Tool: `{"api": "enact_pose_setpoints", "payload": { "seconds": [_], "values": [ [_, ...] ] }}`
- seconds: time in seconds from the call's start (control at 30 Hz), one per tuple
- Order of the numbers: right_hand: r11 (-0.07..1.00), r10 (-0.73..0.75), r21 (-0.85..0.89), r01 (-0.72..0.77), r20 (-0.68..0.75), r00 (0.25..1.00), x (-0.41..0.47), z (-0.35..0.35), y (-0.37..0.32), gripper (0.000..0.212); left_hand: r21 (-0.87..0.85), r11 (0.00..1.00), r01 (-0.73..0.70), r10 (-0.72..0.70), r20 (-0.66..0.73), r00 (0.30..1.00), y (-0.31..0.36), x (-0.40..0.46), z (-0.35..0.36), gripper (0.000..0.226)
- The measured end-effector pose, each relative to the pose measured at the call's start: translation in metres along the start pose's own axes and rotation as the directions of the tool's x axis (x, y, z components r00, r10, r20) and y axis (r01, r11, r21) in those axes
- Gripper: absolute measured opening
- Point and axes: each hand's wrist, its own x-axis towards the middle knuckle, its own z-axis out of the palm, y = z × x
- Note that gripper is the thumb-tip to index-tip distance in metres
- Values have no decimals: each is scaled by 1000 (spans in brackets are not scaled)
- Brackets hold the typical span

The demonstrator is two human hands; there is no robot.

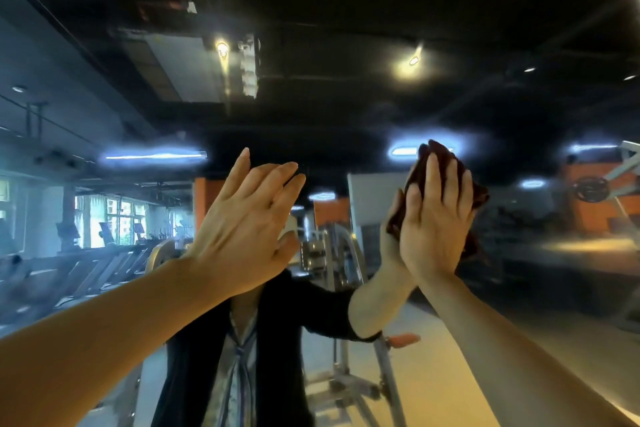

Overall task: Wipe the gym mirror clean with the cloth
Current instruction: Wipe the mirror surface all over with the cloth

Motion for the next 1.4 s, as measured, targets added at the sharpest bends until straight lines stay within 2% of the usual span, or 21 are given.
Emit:
{"api": "enact_pose_setpoints", "payload": {
  "seconds": [0.27, 0.5, 0.6, 0.7, 0.87, 1.1, 1.2, 1.3, 1.33, 1.4],
  "values": [
    [975, -220, 22, 219, 23, 975, 12, 17, -103, 54, 20, 995, 95, -94, -49, 994, -44, -21, -15, 72],
    [973, -228, -9, 229, 42, 973, 22, 25, -189, 60, 91, 973, 211, -211, -12, 977, -126, -61, -40, 71],
    [966, -258, -10, 259, 65, 964, 21, 26, -243, 64, 88, 961, 261, -258, -45, 965, -164, -80, -52, 69],
    [953, -303, -5, 304, 71, 950, 14, 34, -301, 57, 86, 947, 309, -301, -95, 949, -198, -107, -64, 66],
    [929, -370, -3, 371, 75, 926, -12, 47, -398, 55, 105, 913, 393, -384, -98, 918, -253, -164, -84, 69],
    [874, -485, 24, 485, 34, 874, -66, 62, -496, 59, 168, 891, 423, -415, -83, 906, -306, -218, -95, 75],
    [786, -618, 61, 615, 62, 784, -91, 63, -508, 58, 149, 901, 408, -393, -121, 912, -308, -222, -93, 72],
    [714, -700, 84, 695, 61, 712, -85, 57, -477, 53, 111, 918, 380, -365, -134, 921, -308, -214, -87, 67],
    [734, -679, 66, 676, 49, 732, -80, 56, -460, 52, 99, 927, 361, -347, -136, 928, -307, -208, -85, 66],
    [841, -541, 33, 540, 13, 841, -65, 52, -422, 52, 86, 947, 308, -295, -137, 946, -302, -193, -80, 67]
  ]
}}
